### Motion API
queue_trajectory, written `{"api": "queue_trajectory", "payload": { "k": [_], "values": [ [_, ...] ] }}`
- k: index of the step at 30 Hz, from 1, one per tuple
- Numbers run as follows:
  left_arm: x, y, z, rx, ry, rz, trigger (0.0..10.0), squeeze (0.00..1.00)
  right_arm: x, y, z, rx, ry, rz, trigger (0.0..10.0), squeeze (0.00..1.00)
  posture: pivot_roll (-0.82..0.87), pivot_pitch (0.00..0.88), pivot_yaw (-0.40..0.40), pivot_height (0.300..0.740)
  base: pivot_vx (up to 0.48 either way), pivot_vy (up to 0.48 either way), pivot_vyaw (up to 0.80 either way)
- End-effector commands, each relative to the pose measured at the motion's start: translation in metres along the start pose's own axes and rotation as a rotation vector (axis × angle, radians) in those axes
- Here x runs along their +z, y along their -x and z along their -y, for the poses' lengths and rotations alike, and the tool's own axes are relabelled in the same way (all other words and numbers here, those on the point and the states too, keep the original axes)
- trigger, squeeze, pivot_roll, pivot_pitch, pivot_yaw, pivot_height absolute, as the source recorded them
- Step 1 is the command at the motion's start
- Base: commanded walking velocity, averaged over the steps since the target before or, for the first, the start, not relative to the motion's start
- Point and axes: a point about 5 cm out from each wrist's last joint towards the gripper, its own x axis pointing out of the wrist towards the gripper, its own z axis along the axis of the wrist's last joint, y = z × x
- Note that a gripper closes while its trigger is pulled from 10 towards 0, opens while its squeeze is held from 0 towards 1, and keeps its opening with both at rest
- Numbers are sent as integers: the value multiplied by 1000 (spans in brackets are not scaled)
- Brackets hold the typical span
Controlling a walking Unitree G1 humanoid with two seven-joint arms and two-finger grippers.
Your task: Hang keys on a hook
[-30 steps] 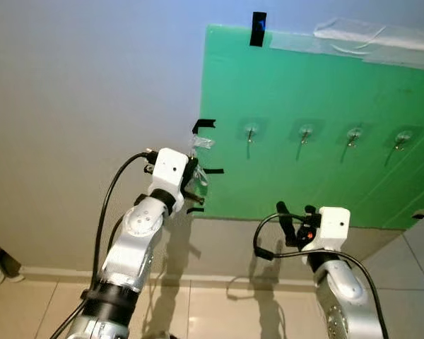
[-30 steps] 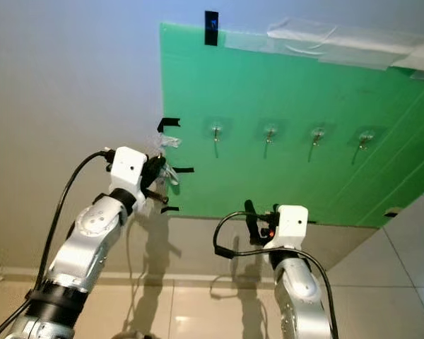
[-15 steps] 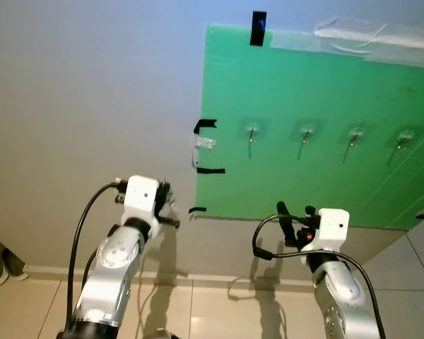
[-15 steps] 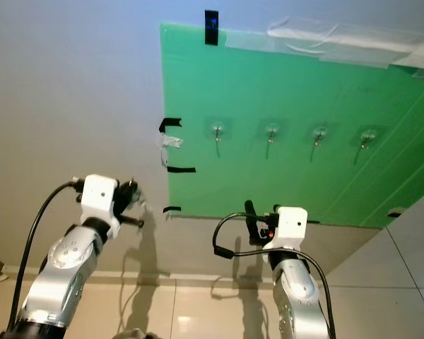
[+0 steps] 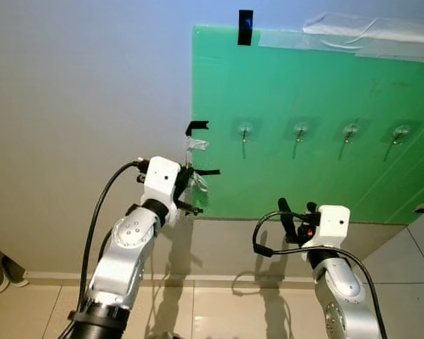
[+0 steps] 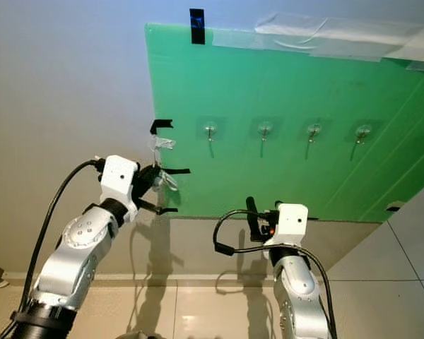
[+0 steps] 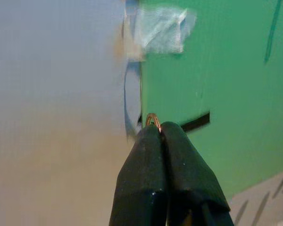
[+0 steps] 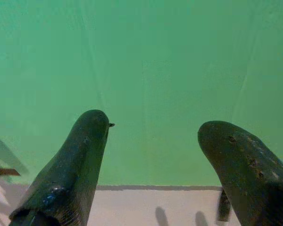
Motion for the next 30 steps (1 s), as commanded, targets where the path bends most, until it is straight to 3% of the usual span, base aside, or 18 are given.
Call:
{"api": "queue_trajectory", "payload": {
  "k": [1,5,13,22,30],
  "values": [
    [-2,3,-2,18,-4,3,10000,0,3,0,0,13,21,2,10000,0,31,0,-12,740,0,0,-769],
    [-6,10,-5,42,-10,2,10000,0,5,-1,0,20,23,8,10000,0,35,0,-20,740,0,0,-759],
    [-9,21,-3,74,7,21,10000,0,9,-7,-1,54,43,11,10000,0,57,0,-49,740,0,0,0],
    [-8,25,-4,117,47,30,10000,0,10,-9,-4,78,52,7,10000,0,62,0,-62,740,0,-468,0],
    [-6,20,1,127,42,33,10000,0,13,-11,-4,102,70,7,10000,0,56,0,-68,740,0,-443,0]
  ]
}}
